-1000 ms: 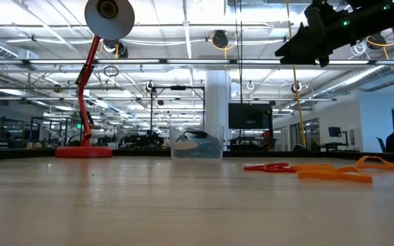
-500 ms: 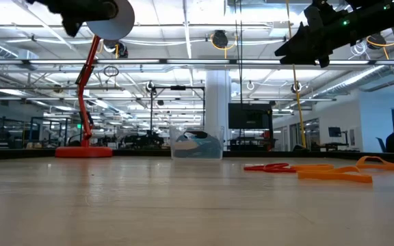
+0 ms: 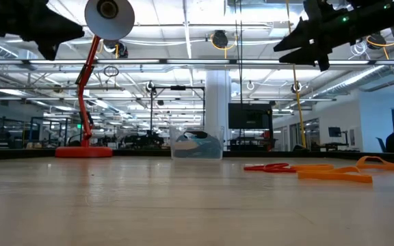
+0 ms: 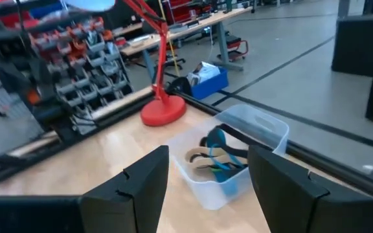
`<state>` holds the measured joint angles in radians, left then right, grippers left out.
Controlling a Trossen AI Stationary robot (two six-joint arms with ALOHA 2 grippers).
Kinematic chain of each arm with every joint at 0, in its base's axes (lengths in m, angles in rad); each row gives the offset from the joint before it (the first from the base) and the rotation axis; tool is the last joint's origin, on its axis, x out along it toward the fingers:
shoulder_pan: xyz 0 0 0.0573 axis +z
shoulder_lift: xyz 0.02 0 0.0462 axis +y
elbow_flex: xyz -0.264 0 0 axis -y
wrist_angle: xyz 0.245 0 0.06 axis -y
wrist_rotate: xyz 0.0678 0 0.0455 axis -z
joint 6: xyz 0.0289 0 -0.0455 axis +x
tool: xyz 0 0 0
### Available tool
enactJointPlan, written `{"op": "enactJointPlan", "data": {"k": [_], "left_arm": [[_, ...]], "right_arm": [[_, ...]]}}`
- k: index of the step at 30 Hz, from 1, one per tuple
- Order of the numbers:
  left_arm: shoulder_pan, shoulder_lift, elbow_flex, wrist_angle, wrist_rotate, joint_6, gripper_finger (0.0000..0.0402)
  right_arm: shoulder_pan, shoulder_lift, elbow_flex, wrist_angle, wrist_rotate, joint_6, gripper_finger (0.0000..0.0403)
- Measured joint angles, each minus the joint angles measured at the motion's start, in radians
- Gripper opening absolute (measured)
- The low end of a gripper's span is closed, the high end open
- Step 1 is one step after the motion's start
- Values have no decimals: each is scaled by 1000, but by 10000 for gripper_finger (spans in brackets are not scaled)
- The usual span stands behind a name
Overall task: Pick and place rubber bands into bin
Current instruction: Put the red rubber band into the transparent bin
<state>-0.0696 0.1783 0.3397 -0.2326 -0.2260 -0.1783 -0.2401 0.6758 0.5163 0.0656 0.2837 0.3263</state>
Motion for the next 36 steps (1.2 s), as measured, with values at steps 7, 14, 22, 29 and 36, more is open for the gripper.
{"op": "enactJointPlan", "data": {"k": [7,14,22,29,36], "left_arm": [[1,-168,-88,-1,0,0,63],[1,-170,-116,3,0,-1,63],[2,-172,-142,-6,-11,-1,63],[2,-172,-142,-14,-45,2,63],[2,-172,-142,-12,-65,68,63]], "right_arm": [[0,8,0,58,0,18,208],[0,55,0,99,1,15,208],[3,183,3,363,-125,-105,208],[98,319,203,184,-127,-228,201],[194,460,506,-254,-124,-293,167]]}}
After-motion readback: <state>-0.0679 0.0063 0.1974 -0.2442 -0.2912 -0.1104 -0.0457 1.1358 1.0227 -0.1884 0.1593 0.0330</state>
